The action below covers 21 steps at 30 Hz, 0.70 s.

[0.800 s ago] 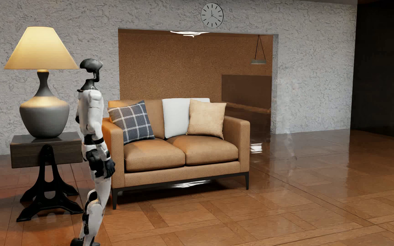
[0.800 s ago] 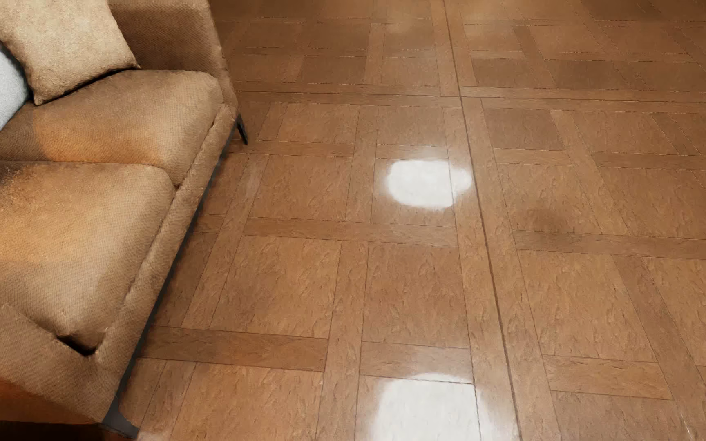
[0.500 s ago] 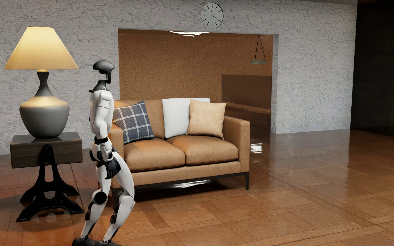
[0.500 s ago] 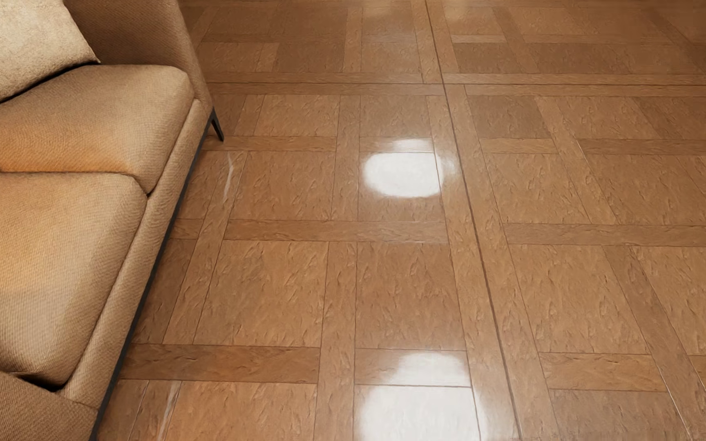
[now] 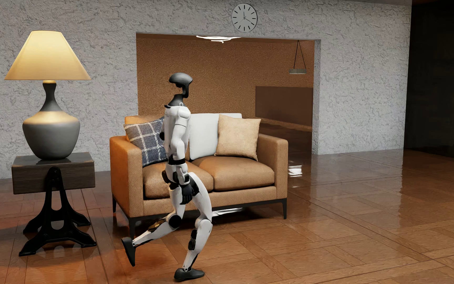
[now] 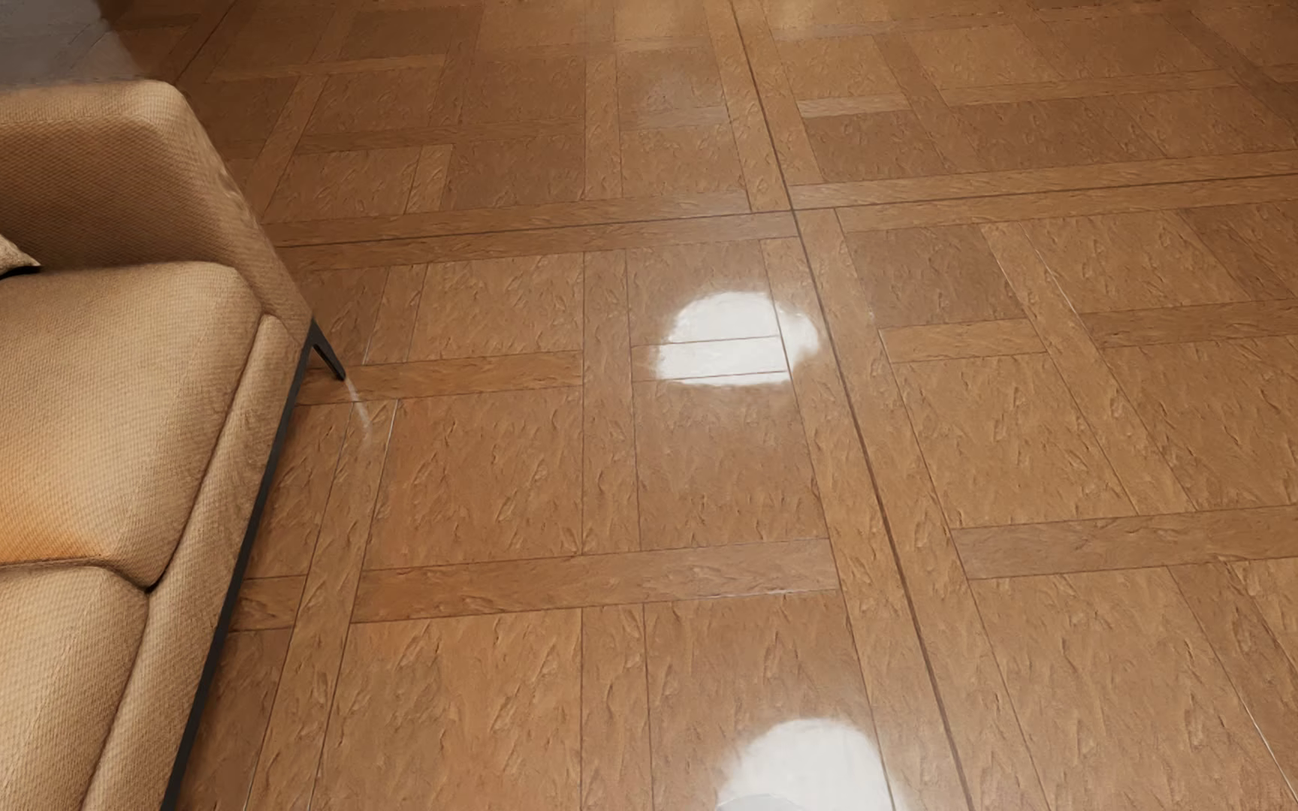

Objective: Go around the sofa

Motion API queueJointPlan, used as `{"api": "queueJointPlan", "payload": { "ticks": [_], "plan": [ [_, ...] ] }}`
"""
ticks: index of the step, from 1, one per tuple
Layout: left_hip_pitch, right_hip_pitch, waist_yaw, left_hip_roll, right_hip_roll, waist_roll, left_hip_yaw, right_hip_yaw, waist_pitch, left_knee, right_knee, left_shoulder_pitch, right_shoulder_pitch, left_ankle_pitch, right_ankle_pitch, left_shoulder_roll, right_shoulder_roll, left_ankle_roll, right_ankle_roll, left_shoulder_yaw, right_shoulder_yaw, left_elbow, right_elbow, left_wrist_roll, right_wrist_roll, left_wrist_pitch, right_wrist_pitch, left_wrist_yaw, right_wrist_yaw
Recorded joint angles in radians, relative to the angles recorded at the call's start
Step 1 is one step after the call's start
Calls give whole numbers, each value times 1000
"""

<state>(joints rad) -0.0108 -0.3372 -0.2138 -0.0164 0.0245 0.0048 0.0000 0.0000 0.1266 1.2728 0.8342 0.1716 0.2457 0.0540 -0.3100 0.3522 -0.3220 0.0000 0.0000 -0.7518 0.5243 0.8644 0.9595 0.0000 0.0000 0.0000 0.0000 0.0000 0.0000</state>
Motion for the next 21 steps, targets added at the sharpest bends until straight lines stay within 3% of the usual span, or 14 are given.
{"api": "queueJointPlan", "payload": {
  "ticks": [2,5,6,8,9,11,12,13,14,15,16,18,19,21],
  "plan": [
    [-205,161,146,-41,-2,-38,0,0,12,43,-113,57,-35,1,-8,3,-2,0,0,72,-11,-9,-87,0,0,0,0,0,0],
    [-361,437,299,-72,-35,-77,0,0,22,-462,-282,102,-62,218,-45,25,-22,0,0,24,-62,16,-198,0,0,0,0,0,0],
    [-396,500,334,-69,-38,-78,0,0,13,-640,-315,122,-82,154,-85,30,-34,0,0,29,-65,7,-226,0,0,0,0,0,0],
    [-433,612,355,-71,-36,-82,0,0,-8,-829,-339,143,-128,-301,-165,25,-50,0,0,22,-72,38,-242,0,0,0,0,0,0],
    [-456,638,386,-60,-39,-84,0,0,-12,-817,-324,147,-136,-352,-181,26,-44,0,0,2,-98,45,-232,0,0,0,0,0,0],
    [-519,679,416,-90,-71,-116,0,0,-10,-716,-245,156,-128,65,-73,21,-23,0,0,-15,-125,59,-187,0,0,0,0,0,0],
    [-520,672,424,-118,-106,-147,0,0,-4,-629,-143,149,-101,178,78,18,-1,0,0,-29,-136,74,-153,0,0,0,0,0,0],
    [-467,636,400,-148,-129,-163,0,0,-6,-591,23,149,-69,176,281,20,14,0,0,-34,-117,85,-116,0,0,0,0,0,0],
    [-423,536,369,-179,-141,-162,0,0,-14,-566,229,149,-38,158,408,12,21,0,0,-2,-102,89,-101,0,0,0,0,0,0],
    [-342,444,334,-203,-162,-169,0,0,-2,-576,431,134,-20,107,331,20,20,0,0,-5,-55,61,-87,0,0,0,0,0,0],
    [-241,354,282,-202,-170,-161,0,0,9,-607,546,114,0,33,165,21,19,0,0,4,-35,46,-83,0,0,0,0,0,0],
    [-74,171,153,-171,-152,-102,0,0,0,-684,525,44,39,-109,2,24,10,0,0,-1,-38,12,-48,0,0,0,0,0,0],
    [29,124,93,-154,-153,-84,0,0,1,-739,398,6,67,-192,-4,45,1,0,0,-36,-24,-24,-51,0,0,0,0,0,0],
    [193,46,21,-120,-160,-49,0,0,-3,-824,65,-62,98,-340,60,59,-18,0,0,10,-36,-65,-28,0,0,0,0,0,0]
  ]
}}
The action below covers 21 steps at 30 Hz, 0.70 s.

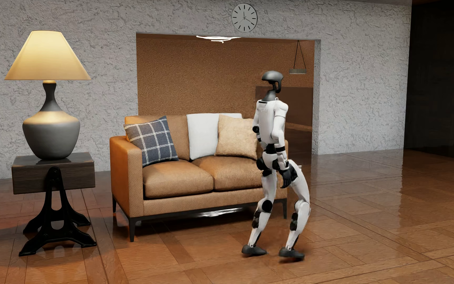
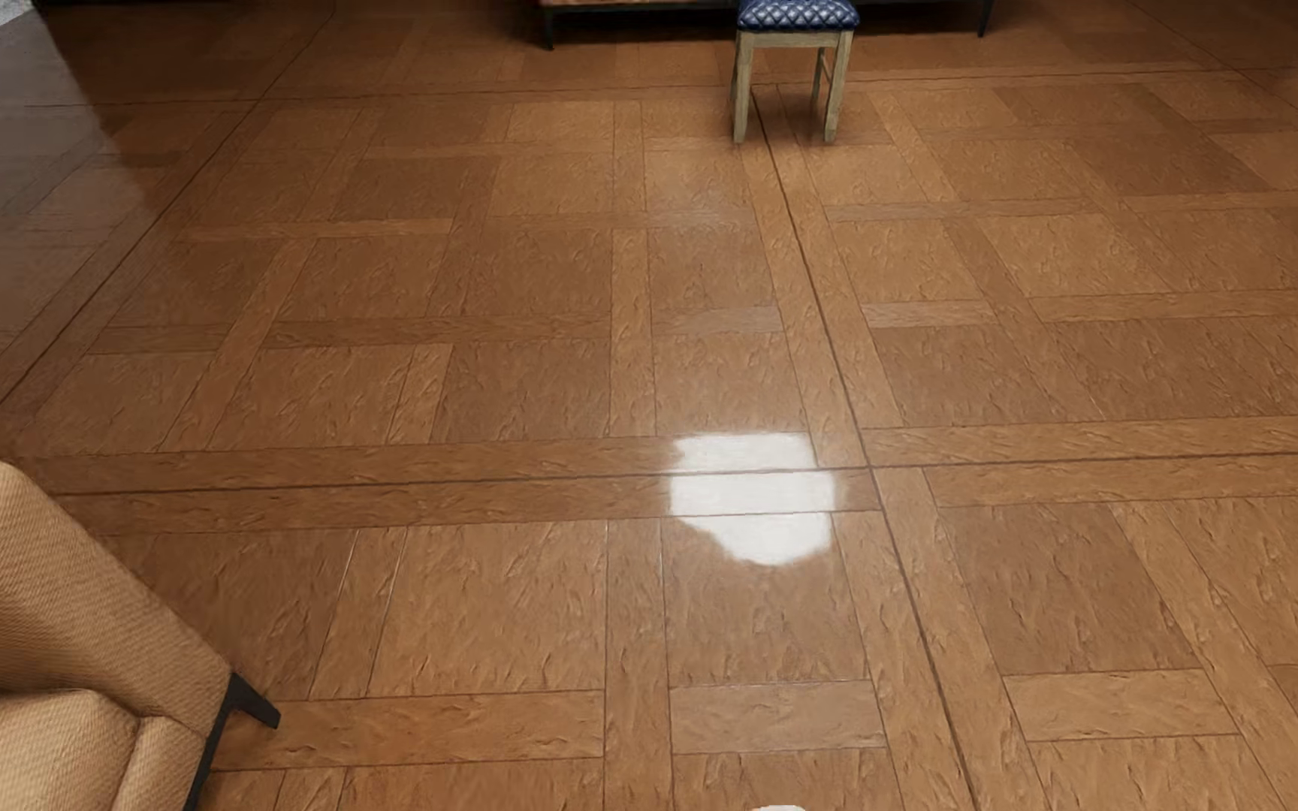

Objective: Go around the sofa

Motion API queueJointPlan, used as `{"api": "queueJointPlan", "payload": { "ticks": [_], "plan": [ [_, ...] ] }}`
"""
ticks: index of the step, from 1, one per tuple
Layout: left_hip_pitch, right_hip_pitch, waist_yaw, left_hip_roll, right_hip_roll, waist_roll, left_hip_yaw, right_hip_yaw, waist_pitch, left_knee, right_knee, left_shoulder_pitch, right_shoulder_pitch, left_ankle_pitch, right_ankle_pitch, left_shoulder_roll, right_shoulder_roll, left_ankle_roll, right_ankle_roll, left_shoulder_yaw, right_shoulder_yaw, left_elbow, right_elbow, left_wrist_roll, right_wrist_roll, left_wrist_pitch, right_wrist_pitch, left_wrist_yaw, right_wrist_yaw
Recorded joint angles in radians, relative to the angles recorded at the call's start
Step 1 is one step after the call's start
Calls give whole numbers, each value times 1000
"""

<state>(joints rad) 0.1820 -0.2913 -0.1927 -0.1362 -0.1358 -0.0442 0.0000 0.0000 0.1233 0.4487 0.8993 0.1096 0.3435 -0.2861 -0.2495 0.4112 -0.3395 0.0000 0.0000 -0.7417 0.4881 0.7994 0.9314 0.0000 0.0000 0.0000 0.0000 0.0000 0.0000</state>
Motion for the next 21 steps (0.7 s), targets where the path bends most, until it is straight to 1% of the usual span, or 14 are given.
{"api": "queueJointPlan", "payload": {
  "ticks": [2,3,5,6,8,10,11,14,15,16,17,18,19,21],
  "plan": [
    [98,-53,-42,11,-8,5,0,0,-32,-27,-318,-61,5,-122,176,14,-7,0,0,86,23,-27,29,0,0,0,0,0,0],
    [130,-93,-41,9,-9,14,0,0,-47,-26,-732,-83,6,-135,269,13,-9,0,0,129,18,-30,43,0,0,0,0,0,0],
    [201,-152,-96,60,20,36,0,0,-36,38,-302,-72,-2,-50,199,30,-17,0,0,191,52,-82,56,0,0,0,0,0,0],
    [188,-172,-114,89,41,56,0,0,-52,141,-213,-51,-2,78,250,12,-16,0,0,219,58,-67,75,0,0,0,0,0,0],
    [33,-105,-96,129,125,85,0,0,-46,579,-118,10,-19,444,160,-32,-7,0,0,214,37,-20,108,0,0,0,0,0,0],
    [-204,62,-35,143,155,76,0,0,-7,980,-165,22,-39,383,87,-45,-2,0,0,115,18,19,54,0,0,0,0,0,0],
    [-310,143,24,115,133,45,0,0,-5,987,-205,48,-47,371,77,-66,1,0,0,115,14,43,12,0,0,0,0,0,0],
    [-507,352,192,95,107,2,0,0,0,443,-324,132,-98,536,30,-68,-19,0,0,78,0,104,-114,0,0,0,0,0,0],
    [-519,435,220,84,105,-1,0,0,-9,200,-364,155,-105,433,-2,-68,-27,0,0,83,-17,130,-152,0,0,0,0,0,0],
    [-516,497,235,76,124,11,0,0,-27,71,-394,172,-117,81,-44,-61,-39,0,0,54,-52,134,-188,0,0,0,0,0,0],
    [-538,531,245,84,129,18,0,0,-52,-285,-395,194,-122,364,-101,-51,-53,0,0,31,-82,134,-214,0,0,0,0,0,0],
    [-557,561,257,84,144,25,0,0,-60,-314,-391,215,-128,403,-138,-46,-60,0,0,9,-109,145,-215,0,0,0,0,0,0],
    [-591,591,274,67,140,12,0,0,-52,46,-361,224,-120,58,-144,-43,-54,0,0,-7,-143,158,-205,0,0,0,0,0,0],
    [-594,553,272,-22,76,-47,0,0,-56,82,-125,245,-91,343,41,-36,-26,0,0,5,-187,179,-146,0,0,0,0,0,0]
  ]
}}
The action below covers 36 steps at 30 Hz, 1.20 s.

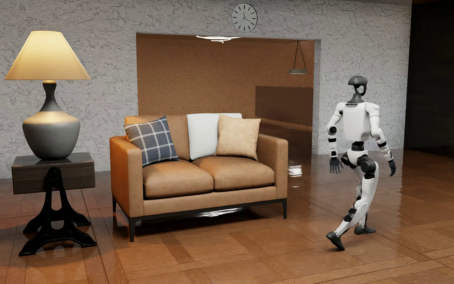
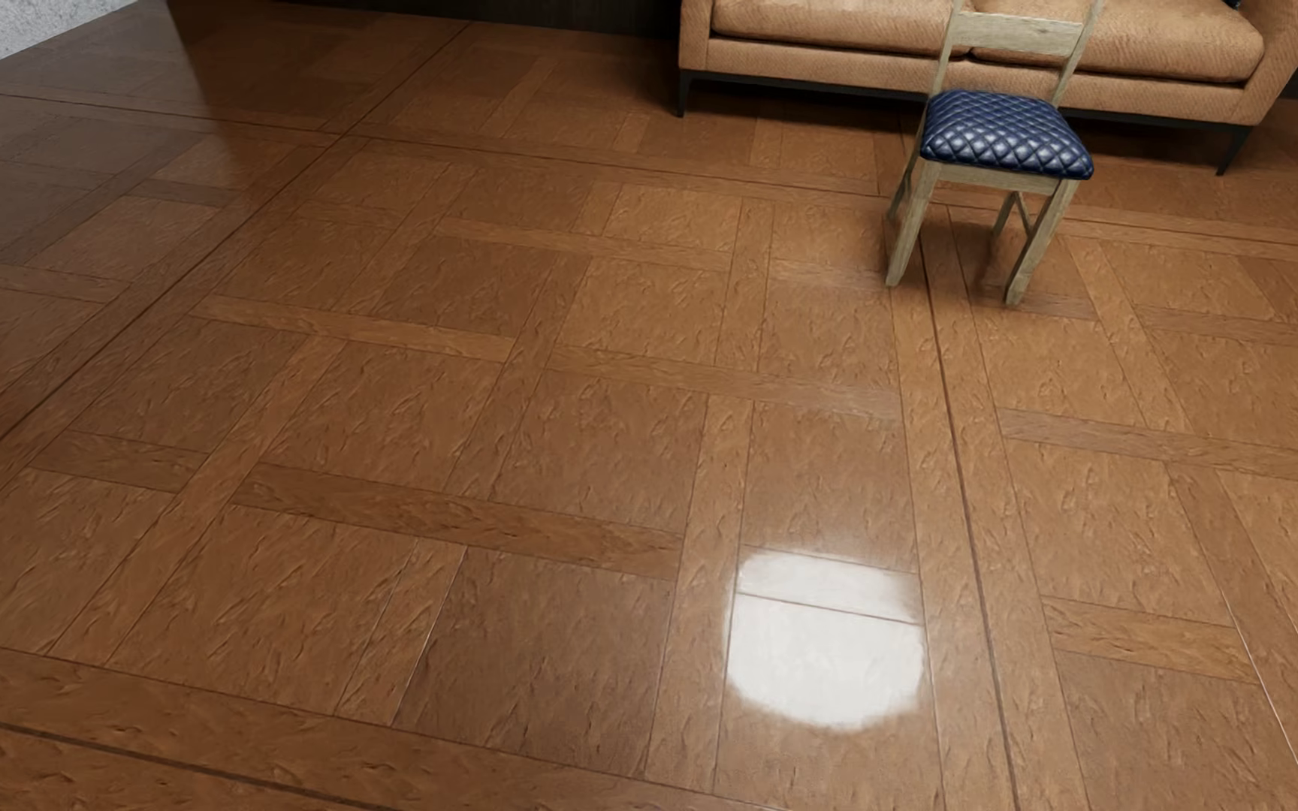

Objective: Go around the sofa

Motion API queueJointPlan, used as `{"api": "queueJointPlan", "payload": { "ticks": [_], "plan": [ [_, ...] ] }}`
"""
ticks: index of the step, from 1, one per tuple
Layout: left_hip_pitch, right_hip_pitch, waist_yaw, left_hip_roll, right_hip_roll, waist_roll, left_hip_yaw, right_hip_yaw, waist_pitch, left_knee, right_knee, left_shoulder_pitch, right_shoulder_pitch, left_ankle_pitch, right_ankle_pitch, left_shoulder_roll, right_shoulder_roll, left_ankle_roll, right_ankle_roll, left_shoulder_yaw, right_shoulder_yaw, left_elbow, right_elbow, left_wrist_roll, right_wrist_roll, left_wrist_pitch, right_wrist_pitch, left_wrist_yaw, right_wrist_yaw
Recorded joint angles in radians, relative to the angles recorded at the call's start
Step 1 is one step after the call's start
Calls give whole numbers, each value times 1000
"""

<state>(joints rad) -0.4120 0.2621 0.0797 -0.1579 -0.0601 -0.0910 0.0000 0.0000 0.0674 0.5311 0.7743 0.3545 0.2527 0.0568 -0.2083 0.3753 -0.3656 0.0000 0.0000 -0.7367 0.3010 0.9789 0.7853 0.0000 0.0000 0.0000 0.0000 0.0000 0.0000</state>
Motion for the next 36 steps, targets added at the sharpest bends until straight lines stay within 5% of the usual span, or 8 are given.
{"api": "queueJointPlan", "payload": {
  "ticks": [3,7,10,16,25,28,31,36],
  "plan": [
    [137,-276,-40,-88,-87,-25,0,0,64,91,564,-11,48,122,60,16,22,0,0,37,37,-16,88,0,0,0,0,0,0],
    [378,-499,-227,-70,-71,84,0,0,65,21,-23,-93,118,-123,30,29,-5,0,0,103,53,-144,120,0,0,0,0,0,0],
    [482,-576,-273,-53,-119,107,0,0,25,43,-231,-141,190,-320,623,66,-2,0,0,195,61,-237,129,0,0,0,0,0,0],
    [289,-378,-279,41,-170,187,0,0,63,400,-104,-183,98,112,116,-9,-47,0,0,155,52,-254,177,0,0,0,0,0,0],
    [-153,26,0,206,-164,104,0,0,30,30,-208,33,13,-147,-130,15,-50,0,0,-22,63,-38,-53,0,0,0,0,0,0],
    [-265,112,93,185,-204,44,0,0,60,225,-174,58,-29,173,-26,23,-64,0,0,-75,48,59,-68,0,0,0,0,0,0],
    [-155,-75,37,96,-196,18,0,0,23,258,130,82,11,-11,187,17,-54,0,0,-59,57,42,0,0,0,0,0,0,0],
    [347,-562,-236,-61,-83,10,0,0,73,1,471,-88,121,-257,-65,31,-45,0,0,41,167,-154,57,0,0,0,0,0,0]
  ]
}}
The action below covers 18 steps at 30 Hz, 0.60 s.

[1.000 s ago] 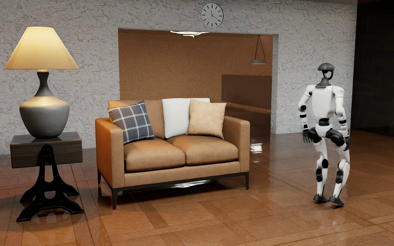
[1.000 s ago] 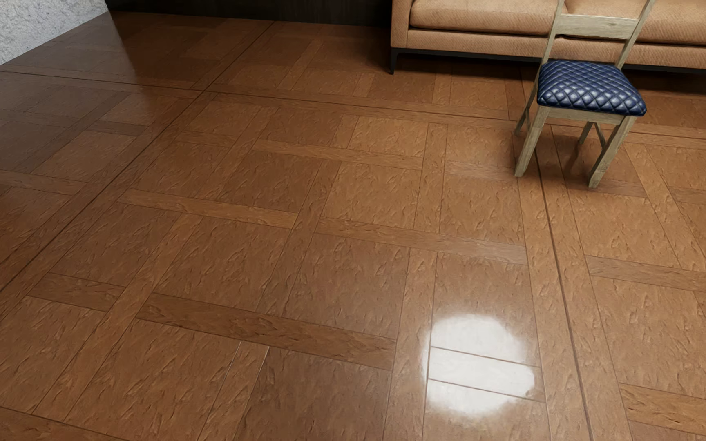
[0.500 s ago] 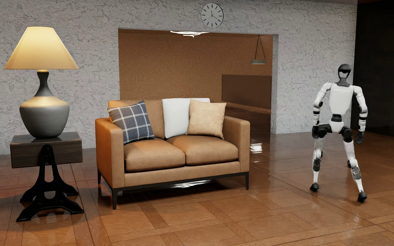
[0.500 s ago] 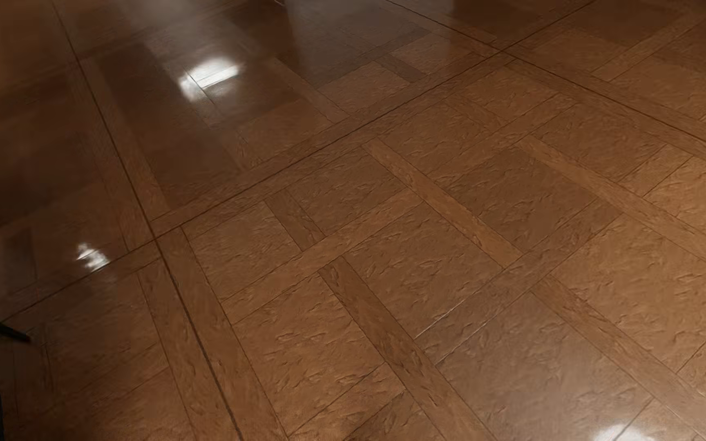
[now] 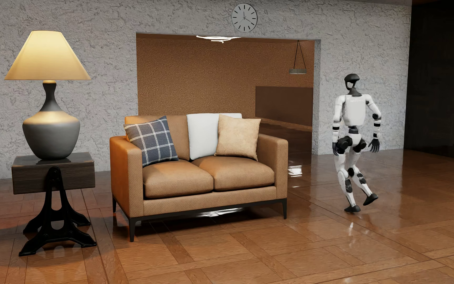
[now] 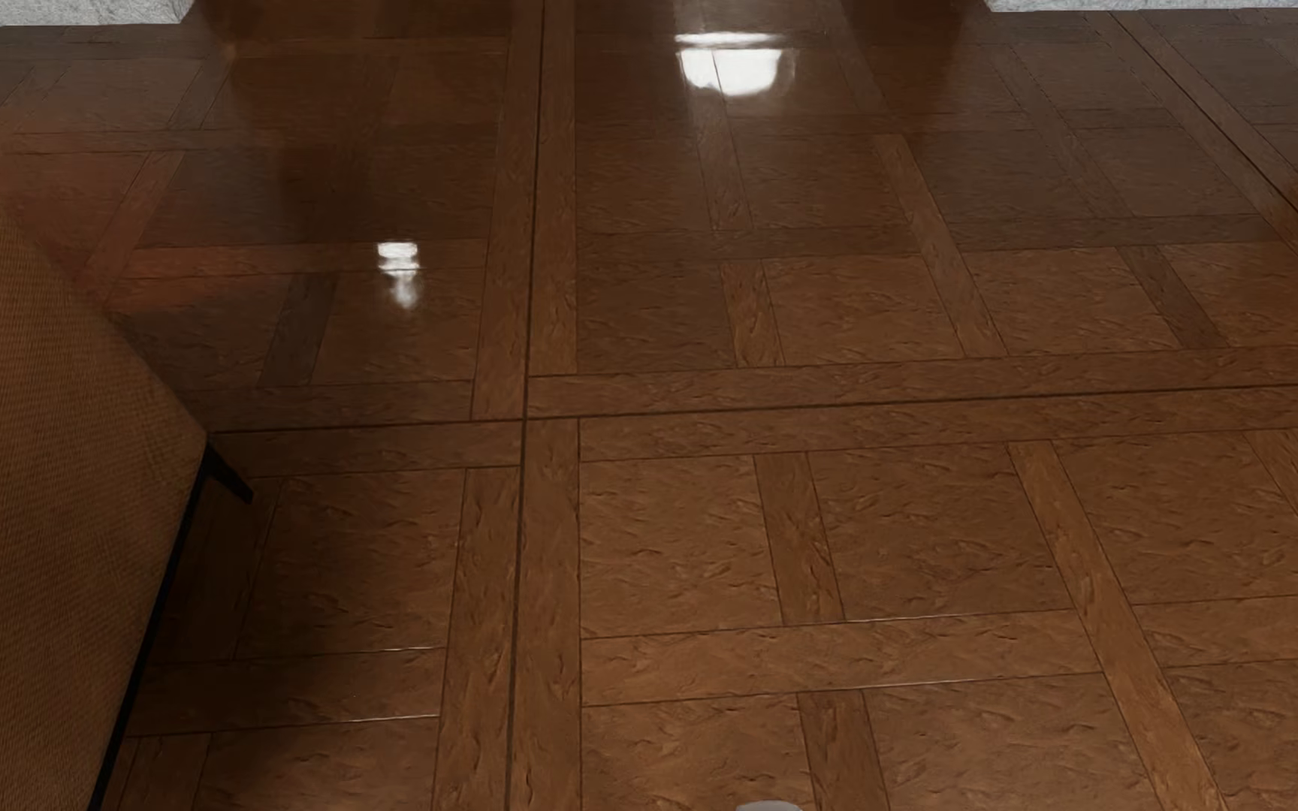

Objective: Go around the sofa

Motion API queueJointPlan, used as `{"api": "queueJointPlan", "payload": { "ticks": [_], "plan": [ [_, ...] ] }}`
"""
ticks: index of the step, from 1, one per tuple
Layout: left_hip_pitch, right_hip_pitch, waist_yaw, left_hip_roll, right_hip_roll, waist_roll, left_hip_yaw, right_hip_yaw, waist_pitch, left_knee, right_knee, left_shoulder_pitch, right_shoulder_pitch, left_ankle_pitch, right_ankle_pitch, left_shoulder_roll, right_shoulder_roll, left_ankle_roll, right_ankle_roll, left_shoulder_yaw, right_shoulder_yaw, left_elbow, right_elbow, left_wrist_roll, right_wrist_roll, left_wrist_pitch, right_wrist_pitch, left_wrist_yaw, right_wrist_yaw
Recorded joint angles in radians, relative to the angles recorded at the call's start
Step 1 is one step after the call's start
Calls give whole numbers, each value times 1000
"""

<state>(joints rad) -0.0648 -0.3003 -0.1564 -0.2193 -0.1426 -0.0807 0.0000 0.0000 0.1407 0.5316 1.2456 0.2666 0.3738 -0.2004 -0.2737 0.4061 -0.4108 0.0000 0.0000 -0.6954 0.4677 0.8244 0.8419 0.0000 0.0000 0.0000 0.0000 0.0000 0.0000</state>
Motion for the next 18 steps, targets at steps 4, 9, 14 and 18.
{"api": "queueJointPlan", "payload": {
  "ticks": [4,9,14,18],
  "plan": [
    [328,-181,-170,69,26,7,0,0,-30,-116,-612,-154,105,-207,92,29,9,0,0,228,42,-214,49,0,0,0,0,0,0],
    [465,-300,-274,264,64,69,0,0,-52,77,-454,-189,129,19,163,12,10,0,0,336,82,-282,140,0,0,0,0,0,0],
    [-41,75,30,197,167,23,0,0,-29,889,-516,-71,12,264,45,-7,65,0,0,148,-9,-76,-17,0,0,0,0,0,0],
    [-298,448,218,141,140,-19,0,0,-26,231,-728,92,-100,498,12,-19,66,0,0,-32,-101,124,-300,0,0,0,0,0,0]
  ]
}}
